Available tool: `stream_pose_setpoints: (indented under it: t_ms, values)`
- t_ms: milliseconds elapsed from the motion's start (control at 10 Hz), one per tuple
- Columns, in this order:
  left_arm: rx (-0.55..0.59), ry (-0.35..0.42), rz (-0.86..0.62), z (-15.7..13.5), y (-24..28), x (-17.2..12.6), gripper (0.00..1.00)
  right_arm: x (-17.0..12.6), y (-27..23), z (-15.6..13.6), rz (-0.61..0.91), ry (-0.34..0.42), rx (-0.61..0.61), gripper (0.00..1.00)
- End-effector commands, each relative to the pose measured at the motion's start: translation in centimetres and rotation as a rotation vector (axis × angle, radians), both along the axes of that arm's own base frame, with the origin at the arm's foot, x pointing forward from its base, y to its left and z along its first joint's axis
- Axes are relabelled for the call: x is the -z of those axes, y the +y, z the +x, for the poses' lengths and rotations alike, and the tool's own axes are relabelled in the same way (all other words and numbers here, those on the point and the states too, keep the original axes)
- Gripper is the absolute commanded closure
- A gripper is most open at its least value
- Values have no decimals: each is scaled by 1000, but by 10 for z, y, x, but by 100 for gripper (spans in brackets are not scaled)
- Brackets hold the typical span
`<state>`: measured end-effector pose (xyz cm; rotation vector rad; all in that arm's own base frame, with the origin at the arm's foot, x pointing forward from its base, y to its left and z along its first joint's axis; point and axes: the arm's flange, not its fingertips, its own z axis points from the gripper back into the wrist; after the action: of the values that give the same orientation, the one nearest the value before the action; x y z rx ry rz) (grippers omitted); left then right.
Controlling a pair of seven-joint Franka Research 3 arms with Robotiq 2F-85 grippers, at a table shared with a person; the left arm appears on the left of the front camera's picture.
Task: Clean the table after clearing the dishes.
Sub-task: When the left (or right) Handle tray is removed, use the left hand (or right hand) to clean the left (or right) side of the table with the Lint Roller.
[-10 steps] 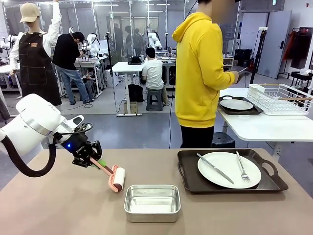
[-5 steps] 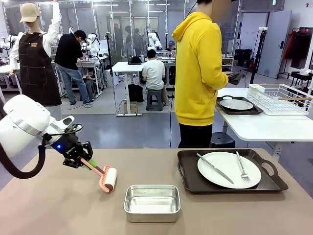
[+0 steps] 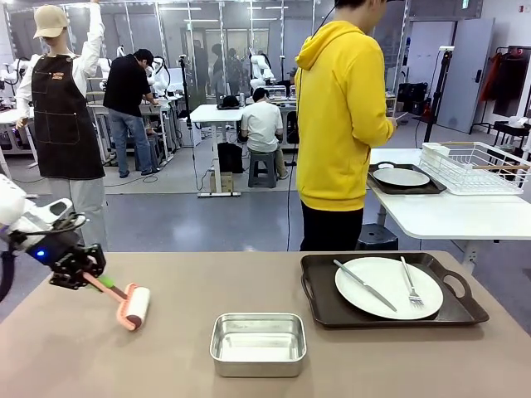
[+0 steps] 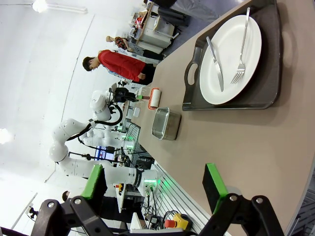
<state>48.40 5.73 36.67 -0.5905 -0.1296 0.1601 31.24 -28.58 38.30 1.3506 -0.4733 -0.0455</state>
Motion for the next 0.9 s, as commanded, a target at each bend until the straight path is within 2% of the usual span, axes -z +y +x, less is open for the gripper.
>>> stream_pose_setpoints:
  t_ms: [0, 200, 300, 600, 800]
  values:
    - [-37, 68, 160, -14, 32, 26, 79, -2, 1, -3, -2, -3, -5, 0]
    - [-21, 103, 314, -19, 59, 26, 79, -2, 1, -3, -2, -3, -5, 0]
    - [-22, 112, 345, -21, 68, 23, 79, -2, 1, -3, -2, -3, -5, 0]
    - [-59, 147, 547, -23, 87, 15, 79, -2, 1, -3, -2, -3, -5, 0]
    - [-81, 169, 627, -29, 93, 8, 79, -2, 1, -3, -2, -3, -5, 0]
